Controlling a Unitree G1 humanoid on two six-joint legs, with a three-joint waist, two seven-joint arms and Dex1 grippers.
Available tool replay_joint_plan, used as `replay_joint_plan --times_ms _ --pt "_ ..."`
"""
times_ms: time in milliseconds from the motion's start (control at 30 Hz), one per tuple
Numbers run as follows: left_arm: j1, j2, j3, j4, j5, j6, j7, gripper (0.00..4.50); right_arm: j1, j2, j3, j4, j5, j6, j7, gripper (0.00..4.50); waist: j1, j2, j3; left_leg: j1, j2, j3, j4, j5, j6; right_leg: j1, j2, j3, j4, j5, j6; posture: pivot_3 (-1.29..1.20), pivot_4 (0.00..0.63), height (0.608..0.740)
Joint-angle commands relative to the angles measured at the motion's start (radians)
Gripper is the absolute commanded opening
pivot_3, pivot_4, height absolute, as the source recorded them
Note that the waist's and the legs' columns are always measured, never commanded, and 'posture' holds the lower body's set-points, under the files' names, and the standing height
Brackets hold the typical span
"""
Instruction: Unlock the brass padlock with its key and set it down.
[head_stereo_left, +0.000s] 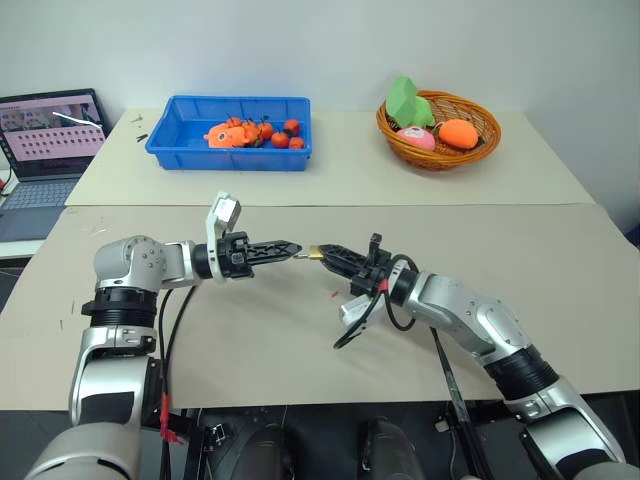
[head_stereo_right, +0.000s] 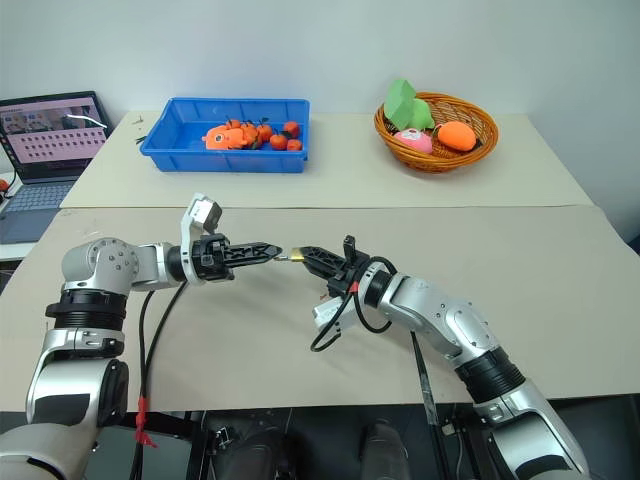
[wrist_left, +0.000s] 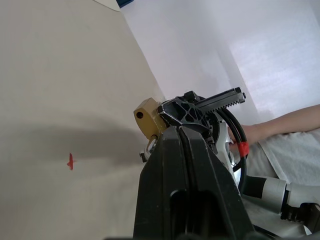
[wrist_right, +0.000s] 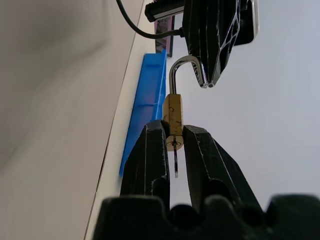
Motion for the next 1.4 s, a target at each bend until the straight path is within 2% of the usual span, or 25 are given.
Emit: replay_joint_plan --times_ms 33,300,533,633,800,867,933,1100,1133,1200,1400 --pt "-0.011 0.015 0.006 -0.029 -0.008 -0.014 -0.011 0.06 -0.003 -0.011 -0.012 -0.02 0.039 0.001 0.015 0.09 0.0 0.0 0.0 0.0 0.0 0.0 0.0 0.0 0.0 0.0 0.0 0.0 0.0 0.0 0.0 0.0 0.15 0.684" --pt "0.019 0.035 0.013 -0.109 0.014 -0.1 0.009 0.06 0.034 -0.039 -0.026 -0.033 0.088 0.005 0.054 0.09 0.0 0.0 0.0 0.0 0.0 0.0 0.0 0.0 0.0 0.0 0.0 0.0 0.0 0.001 -0.001 0.0 0.15 0.684" --pt "0.067 0.031 0.077 -0.222 0.157 -0.387 0.233 0.06 0.11 -0.066 -0.08 -0.102 0.179 0.038 0.106 0.09 0.002 0.0 0.0 0.0 0.0 0.0 0.0 0.0 0.0 0.0 0.0 0.0 -0.001 0.001 -0.002 0.0 0.15 0.684" --pt "0.072 0.004 0.142 -0.242 0.132 -0.384 0.323 0.06 0.139 -0.071 -0.08 -0.114 0.174 0.052 0.114 0.09 0.003 0.0 0.0 0.0 0.0 0.0 0.0 0.0 0.0 0.0 0.0 0.0 -0.001 0.001 -0.002 0.0 0.15 0.684" --pt "0.098 -0.028 0.164 -0.309 0.109 -0.365 0.38 0.06 0.156 -0.053 -0.04 -0.078 0.201 0.055 0.157 0.09 0.003 0.0 0.0 0.0 0.0 0.0 0.0 0.0 0.0 0.0 0.0 0.0 -0.001 0.001 -0.002 0.0 0.15 0.684" --pt "0.108 -0.039 0.168 -0.322 0.1 -0.362 0.396 0.0 0.147 -0.047 -0.01 -0.046 0.236 0.043 0.209 1.09 0.003 0.0 0.0 0.0 0.0 0.0 0.0 0.0 0.0 0.0 0.0 0.0 -0.001 0.001 -0.002 0.0 0.15 0.684" --pt "0.113 -0.047 0.169 -0.327 0.09 -0.362 0.411 0.0 0.133 -0.042 0.012 -0.012 0.258 0.029 0.245 1.57 0.003 0.0 0.0 0.001 0.0 -0.001 0.0 0.0 0.0 0.001 0.0 0.0 -0.001 0.001 -0.002 0.0 0.15 0.684" --pt "0.108 -0.06 0.174 -0.331 0.07 -0.359 0.434 0.0 0.098 -0.032 0.043 0.054 0.307 0.028 0.323 3.44 0.001 0.0 0.0 0.003 0.0 0.0 0.0 0.0 0.0 0.002 0.0 0.0 -0.001 0.001 -0.002 0.0 0.15 0.684" --pt "0.105 -0.061 0.174 -0.329 0.067 -0.359 0.437 0.0 0.096 -0.03 0.048 0.064 0.329 0.039 0.352 3.64 0.0 0.0 0.0 0.003 0.0 0.0 0.0 0.0 0.0 0.002 0.0 0.001 -0.001 0.001 -0.002 0.0 0.15 0.684" --pt "0.099 -0.063 0.171 -0.325 0.063 -0.361 0.443 0.0 0.098 -0.036 0.049 0.064 0.37 0.058 0.405 4.37 0.0 0.0 0.0 0.005 0.001 0.0 -0.001 0.0 0.0 0.004 0.0 0.001 -0.001 0.001 -0.002 0.0 0.15 0.684" --pt "0.079 -0.063 0.162 -0.298 0.06 -0.373 0.439 0.0 0.164 -0.102 -0.022 -0.072 0.612 0.246 0.633 4.45 0.017 0.0 0.0 0.006 0.0 -0.002 -0.001 0.0 0.0 0.007 0.0 -0.001 -0.003 0.001 -0.002 0.0 0.15 0.684"
